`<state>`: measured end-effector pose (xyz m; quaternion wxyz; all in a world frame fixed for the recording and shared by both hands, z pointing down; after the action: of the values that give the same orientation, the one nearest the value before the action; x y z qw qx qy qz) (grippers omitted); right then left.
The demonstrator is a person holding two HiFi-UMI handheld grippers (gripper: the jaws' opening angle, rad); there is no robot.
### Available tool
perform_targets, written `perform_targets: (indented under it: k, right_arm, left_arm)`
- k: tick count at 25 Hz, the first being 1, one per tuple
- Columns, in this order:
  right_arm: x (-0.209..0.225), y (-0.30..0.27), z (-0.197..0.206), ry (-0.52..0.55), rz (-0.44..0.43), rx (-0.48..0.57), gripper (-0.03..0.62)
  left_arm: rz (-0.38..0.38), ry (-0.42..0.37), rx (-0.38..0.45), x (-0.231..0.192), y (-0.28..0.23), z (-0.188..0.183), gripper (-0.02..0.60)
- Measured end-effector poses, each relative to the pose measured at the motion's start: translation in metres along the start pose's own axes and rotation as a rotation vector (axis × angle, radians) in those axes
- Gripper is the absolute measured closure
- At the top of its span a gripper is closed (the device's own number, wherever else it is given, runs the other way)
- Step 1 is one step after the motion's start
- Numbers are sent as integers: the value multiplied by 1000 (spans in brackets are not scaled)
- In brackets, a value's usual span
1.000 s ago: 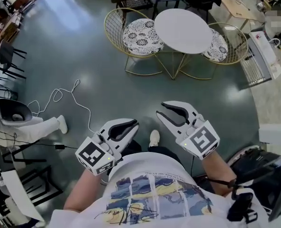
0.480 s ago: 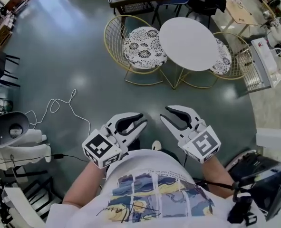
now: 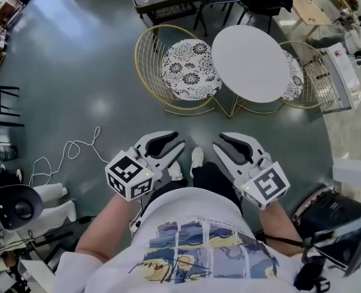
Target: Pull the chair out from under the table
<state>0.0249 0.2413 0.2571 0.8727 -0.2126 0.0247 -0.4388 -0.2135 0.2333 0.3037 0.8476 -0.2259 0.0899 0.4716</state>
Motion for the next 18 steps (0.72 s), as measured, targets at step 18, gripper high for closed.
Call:
perform_targets:
  k: [18]
  right_arm:
    - [155,-53,-20,-43,31,-15,505]
  left_arm:
    - [-419,96,-290,-246,-76,0,390]
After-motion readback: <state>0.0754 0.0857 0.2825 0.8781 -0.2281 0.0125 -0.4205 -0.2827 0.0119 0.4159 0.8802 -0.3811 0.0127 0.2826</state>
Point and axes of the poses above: the fingertips, and each gripper's own axes: y backward along the fingers, x to its right, z out of its underside, the point moved 10 cm from there along y, backward along the fingers, and after that the axes turned 5 degrees about -y, right-handed, at the moved point
